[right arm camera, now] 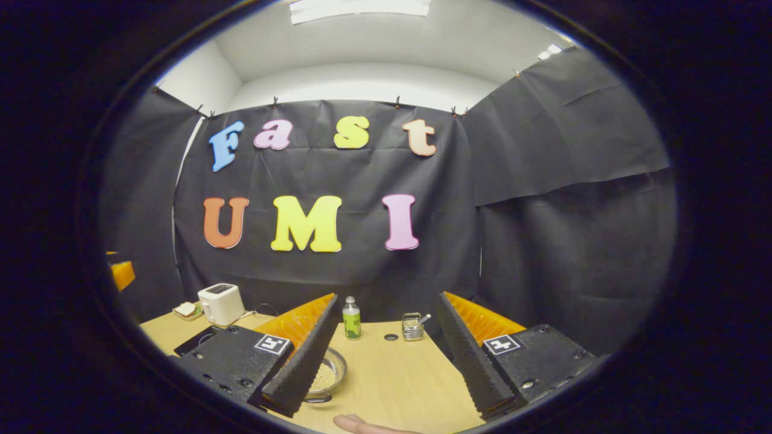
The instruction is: First push the handle of the pot to place it horizontally, then grasp the pot with both hands and set it on the induction cooktop.
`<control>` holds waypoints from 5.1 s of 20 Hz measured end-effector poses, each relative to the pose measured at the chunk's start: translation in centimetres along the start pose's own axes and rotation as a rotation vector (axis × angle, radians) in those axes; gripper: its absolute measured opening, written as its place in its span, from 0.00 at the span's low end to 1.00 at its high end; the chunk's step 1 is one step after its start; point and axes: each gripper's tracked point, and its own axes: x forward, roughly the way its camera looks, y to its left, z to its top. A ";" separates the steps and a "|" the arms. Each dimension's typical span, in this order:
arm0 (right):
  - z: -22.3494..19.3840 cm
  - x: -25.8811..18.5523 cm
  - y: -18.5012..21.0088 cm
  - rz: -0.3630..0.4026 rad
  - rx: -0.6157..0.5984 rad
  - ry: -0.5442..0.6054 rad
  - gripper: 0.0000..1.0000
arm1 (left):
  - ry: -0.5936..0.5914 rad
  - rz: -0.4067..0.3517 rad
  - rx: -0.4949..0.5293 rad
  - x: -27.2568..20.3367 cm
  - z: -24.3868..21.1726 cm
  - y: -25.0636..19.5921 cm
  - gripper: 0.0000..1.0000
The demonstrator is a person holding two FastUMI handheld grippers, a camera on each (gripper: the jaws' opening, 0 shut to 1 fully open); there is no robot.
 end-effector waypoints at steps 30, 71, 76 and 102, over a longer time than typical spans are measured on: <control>-29.6 -1.0 20.2 0.577 -0.099 0.797 0.04 | 0.010 -0.010 0.008 -2.8 -2.8 1.7 0.96; -33.4 9.0 7.8 0.374 -0.146 0.880 0.04 | 0.018 0.003 -0.008 -1.9 -3.6 3.6 0.95; -33.5 10.5 6.7 0.379 -0.144 0.894 0.01 | 0.040 -0.046 -0.020 -1.0 -4.0 2.3 0.95; -28.7 14.8 4.5 0.364 -0.127 0.678 0.02 | 0.367 -0.114 -0.028 14.8 -14.3 -5.8 0.95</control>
